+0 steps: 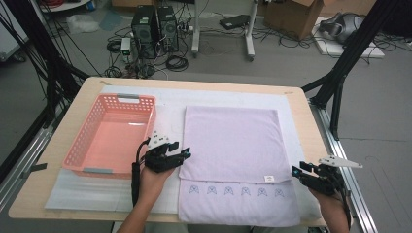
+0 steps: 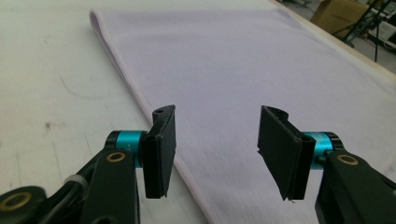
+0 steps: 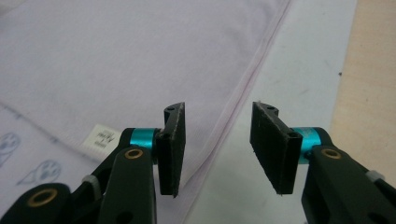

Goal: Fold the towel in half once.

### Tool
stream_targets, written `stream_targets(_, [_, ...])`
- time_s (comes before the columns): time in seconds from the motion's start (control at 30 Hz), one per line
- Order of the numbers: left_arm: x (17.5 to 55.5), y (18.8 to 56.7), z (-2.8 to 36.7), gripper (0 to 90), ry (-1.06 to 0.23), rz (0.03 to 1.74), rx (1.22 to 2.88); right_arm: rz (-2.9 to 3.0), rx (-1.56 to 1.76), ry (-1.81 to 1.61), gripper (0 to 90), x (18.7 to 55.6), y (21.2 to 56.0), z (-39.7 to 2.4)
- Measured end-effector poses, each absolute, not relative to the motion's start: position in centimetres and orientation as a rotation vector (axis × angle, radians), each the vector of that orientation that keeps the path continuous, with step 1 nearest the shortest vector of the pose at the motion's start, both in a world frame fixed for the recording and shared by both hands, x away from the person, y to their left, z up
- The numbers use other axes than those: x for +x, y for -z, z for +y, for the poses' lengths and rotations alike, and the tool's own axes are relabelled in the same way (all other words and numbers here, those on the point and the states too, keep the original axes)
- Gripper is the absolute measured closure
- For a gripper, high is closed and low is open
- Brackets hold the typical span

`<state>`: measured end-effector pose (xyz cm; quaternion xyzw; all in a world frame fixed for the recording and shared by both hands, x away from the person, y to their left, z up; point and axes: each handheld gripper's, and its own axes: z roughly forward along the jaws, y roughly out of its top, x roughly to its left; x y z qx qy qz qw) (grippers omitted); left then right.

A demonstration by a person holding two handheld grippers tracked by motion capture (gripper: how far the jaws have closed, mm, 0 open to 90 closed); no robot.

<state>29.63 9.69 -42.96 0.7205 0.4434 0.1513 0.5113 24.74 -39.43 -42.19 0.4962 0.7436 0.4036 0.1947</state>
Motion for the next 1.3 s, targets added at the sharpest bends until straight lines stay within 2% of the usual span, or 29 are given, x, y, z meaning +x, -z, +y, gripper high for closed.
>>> stream_targets(0.17, [27.5, 44.1, 10.5, 50.3, -0.338, 1.094, 1.738, 2.106, 1.400, -1.155, 56.5, 23.1, 42.9, -38.9])
stream_targets(0.47, [25.6, 45.0, 11.4, 53.9, -0.255, 1.125, 1.767, 2.123, 1.452, -1.144, 59.7, 23.3, 44.6, -37.8])
stream_targets(0.6, [25.5, 45.3, 10.4, 53.9, -0.231, 1.135, 1.817, 2.137, 1.416, -1.083, 63.6, 23.3, 44.7, -37.3])
stream_targets(0.63, [25.5, 45.4, 10.0, 54.2, -0.238, 1.132, 1.835, 2.143, 1.401, -1.056, 67.2, 23.3, 44.6, -37.1])
stream_targets(0.7, [25.4, 45.3, 9.3, 58.7, -0.282, 1.128, 1.873, 2.152, 1.372, -1.018, 69.9, 23.2, 44.6, -36.8])
stream_targets(0.73, [25.3, 45.3, 9.1, 64.2, -0.293, 1.107, 1.891, 2.155, 1.369, -1.012, 72.3, 23.2, 44.6, -36.7])
stream_targets(0.77, [25.3, 45.3, 8.9, 75.9, -0.314, 1.107, 1.905, 2.159, 1.362, -1.004, 75.9, 23.1, 44.6, -36.6])
stream_targets(0.87, [25.1, 45.2, 8.8, 84.1, -0.356, 1.100, 1.897, 2.163, 1.359, -0.995, 82.5, 23.1, 44.6, -36.5])
stream_targets(1.0, [24.9, 45.1, 9.1, 85.1, -0.360, 1.080, 1.876, 2.159, 1.359, -1.005, 84.1, 23.1, 44.6, -36.6])
stream_targets(1.13, [24.9, 44.9, 9.4, 82.3, -0.354, 1.070, 1.844, 2.147, 1.331, -1.023, 83.3, 22.9, 44.3, -36.7])
stream_targets(1.3, [24.9, 44.7, 9.4, 87.4, -0.341, 1.060, 1.841, 2.138, 1.304, -1.047, 85.0, 22.8, 43.9, -36.7])
